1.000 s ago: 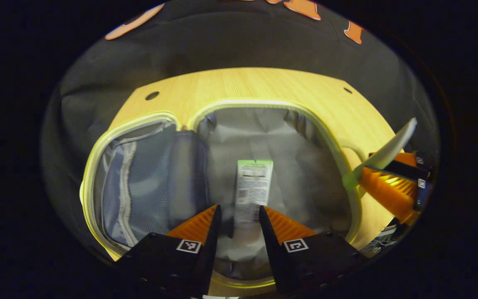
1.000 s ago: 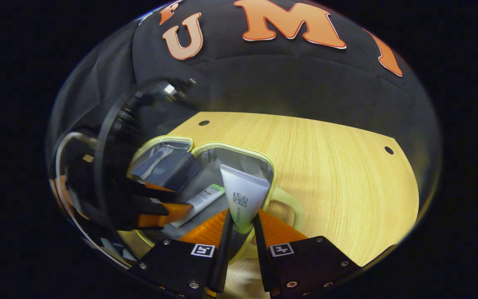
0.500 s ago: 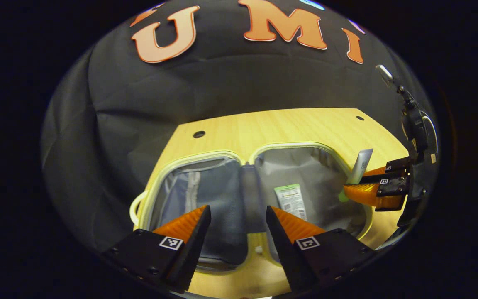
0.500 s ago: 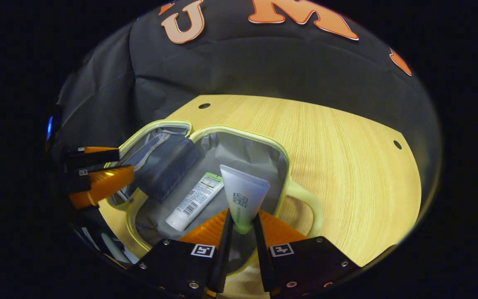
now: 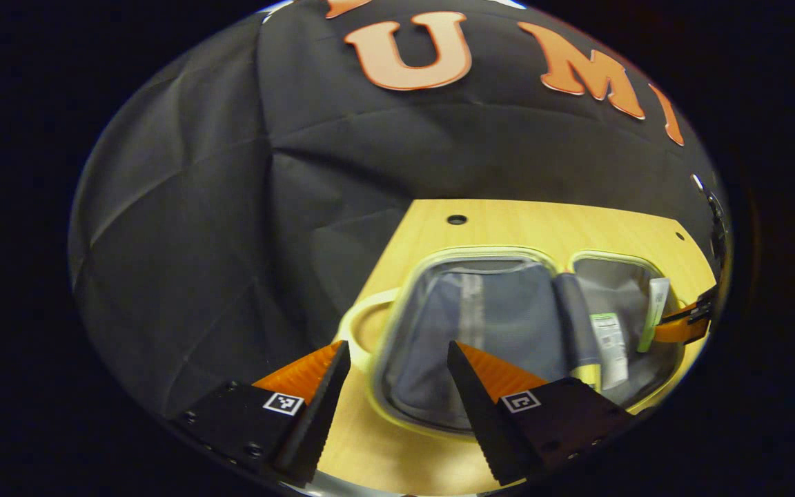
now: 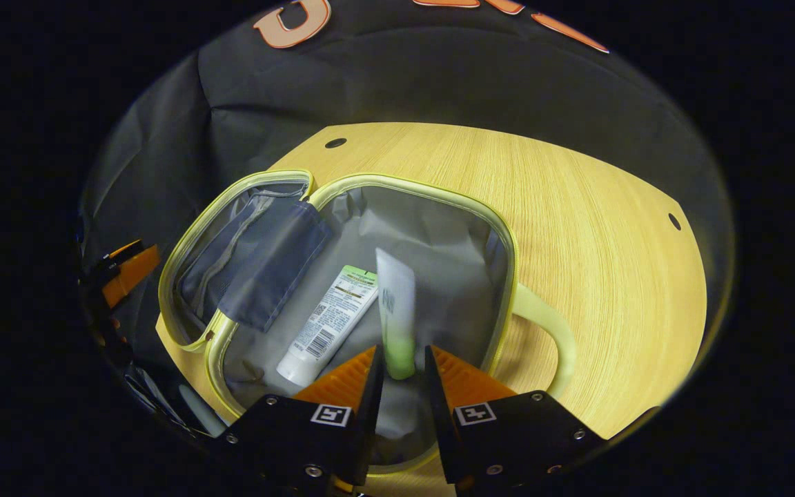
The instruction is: First open the suitcase, pack the skin care products into it, and then close the suitcase.
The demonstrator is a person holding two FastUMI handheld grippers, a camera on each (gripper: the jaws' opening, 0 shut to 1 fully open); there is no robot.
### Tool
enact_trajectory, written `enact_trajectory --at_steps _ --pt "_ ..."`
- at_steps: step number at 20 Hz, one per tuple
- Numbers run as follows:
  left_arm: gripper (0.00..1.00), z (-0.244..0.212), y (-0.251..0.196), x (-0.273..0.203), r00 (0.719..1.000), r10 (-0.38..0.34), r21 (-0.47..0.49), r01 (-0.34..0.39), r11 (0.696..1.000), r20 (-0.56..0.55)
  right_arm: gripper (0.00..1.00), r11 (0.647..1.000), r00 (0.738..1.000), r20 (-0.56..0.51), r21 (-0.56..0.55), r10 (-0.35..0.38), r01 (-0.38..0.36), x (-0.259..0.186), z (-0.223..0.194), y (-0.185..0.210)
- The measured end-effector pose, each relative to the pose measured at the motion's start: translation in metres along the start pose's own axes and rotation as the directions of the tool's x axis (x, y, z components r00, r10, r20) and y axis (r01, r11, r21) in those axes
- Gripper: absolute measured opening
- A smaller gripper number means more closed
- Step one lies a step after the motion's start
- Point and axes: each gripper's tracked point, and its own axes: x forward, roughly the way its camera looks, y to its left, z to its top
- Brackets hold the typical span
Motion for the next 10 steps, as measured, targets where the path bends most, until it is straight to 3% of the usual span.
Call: enact_trajectory --at_steps 3,6,8,10 --pt "0.88 -0.003 0.043 0.015 0.998 0.063 -0.080 -0.063 0.995 0.001 0.42 1.000 1.000 0.022 0.008 -0.016 0.016 -0.007 0.006 -0.005" --pt "0.88 -0.007 0.059 0.030 0.998 0.058 -0.122 -0.059 0.991 -0.017 0.44 0.999 0.997 0.071 0.014 -0.043 0.043 -0.028 0.013 -0.014" --pt "0.88 -0.009 0.070 0.037 0.998 0.048 -0.169 -0.053 0.984 -0.034 0.60 0.998 0.991 0.118 0.017 -0.056 0.054 -0.047 0.021 -0.018" --pt "0.88 -0.014 0.072 0.053 0.998 0.005 -0.223 -0.020 0.975 -0.066 0.66 0.996 0.984 0.158 0.020 -0.083 0.081 -0.068 0.027 -0.028"
